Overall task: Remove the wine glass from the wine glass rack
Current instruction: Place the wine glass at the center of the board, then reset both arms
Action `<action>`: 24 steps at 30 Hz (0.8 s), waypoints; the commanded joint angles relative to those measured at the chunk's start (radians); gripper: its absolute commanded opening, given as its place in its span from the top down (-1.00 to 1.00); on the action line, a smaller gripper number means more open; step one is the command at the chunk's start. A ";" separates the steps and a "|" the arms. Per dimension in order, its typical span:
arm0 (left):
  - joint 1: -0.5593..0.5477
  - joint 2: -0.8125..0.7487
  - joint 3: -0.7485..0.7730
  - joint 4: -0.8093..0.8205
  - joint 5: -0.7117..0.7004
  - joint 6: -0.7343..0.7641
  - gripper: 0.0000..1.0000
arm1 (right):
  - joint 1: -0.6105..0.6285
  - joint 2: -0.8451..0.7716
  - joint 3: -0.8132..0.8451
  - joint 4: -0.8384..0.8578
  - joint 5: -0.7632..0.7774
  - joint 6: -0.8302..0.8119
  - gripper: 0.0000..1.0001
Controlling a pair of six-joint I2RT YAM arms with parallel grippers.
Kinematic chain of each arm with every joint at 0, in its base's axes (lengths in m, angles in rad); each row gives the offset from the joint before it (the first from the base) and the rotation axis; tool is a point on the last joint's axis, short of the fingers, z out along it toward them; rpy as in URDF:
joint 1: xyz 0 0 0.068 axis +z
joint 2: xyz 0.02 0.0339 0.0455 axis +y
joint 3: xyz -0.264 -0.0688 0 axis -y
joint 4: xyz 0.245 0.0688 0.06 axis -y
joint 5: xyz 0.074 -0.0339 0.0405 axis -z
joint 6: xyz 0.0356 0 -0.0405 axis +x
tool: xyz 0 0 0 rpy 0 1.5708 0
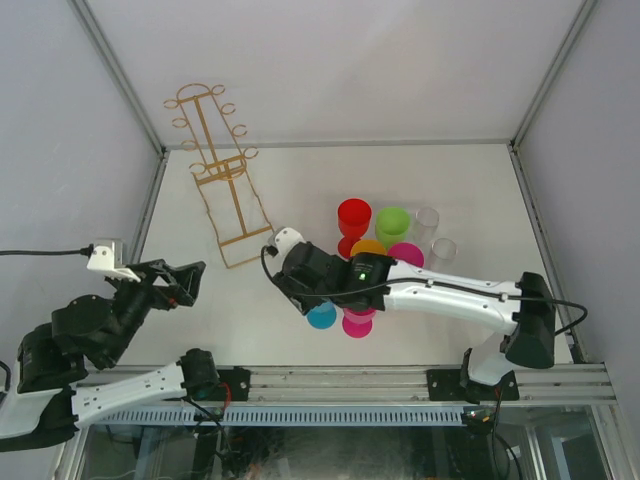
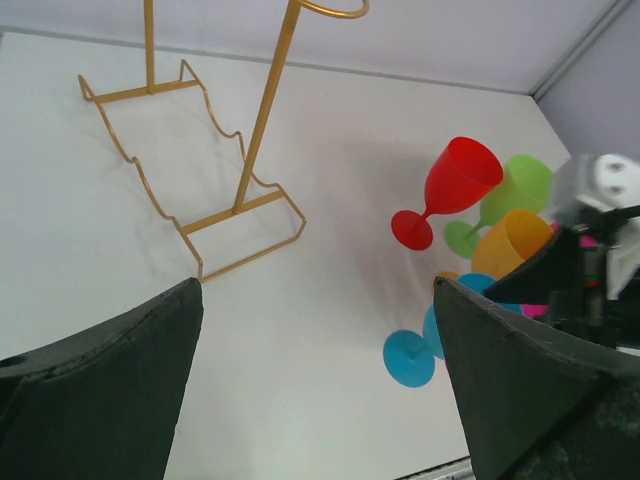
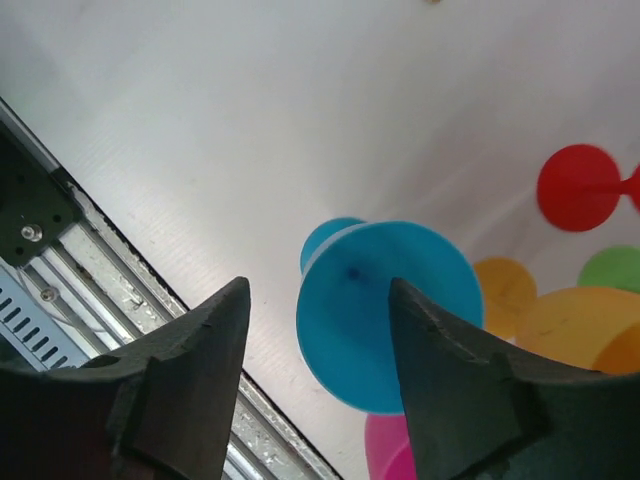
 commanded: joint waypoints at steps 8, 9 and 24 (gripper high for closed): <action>0.004 0.177 0.157 0.020 -0.119 0.102 -1.00 | -0.128 -0.399 -0.010 0.055 0.234 0.016 -0.71; 0.009 0.188 0.173 0.023 -0.121 0.117 -1.00 | -0.187 -0.436 -0.027 0.047 0.199 0.051 -0.72; 0.820 0.403 0.378 0.145 0.413 0.212 -1.00 | -0.534 -0.752 -0.040 -0.114 0.360 0.127 -1.00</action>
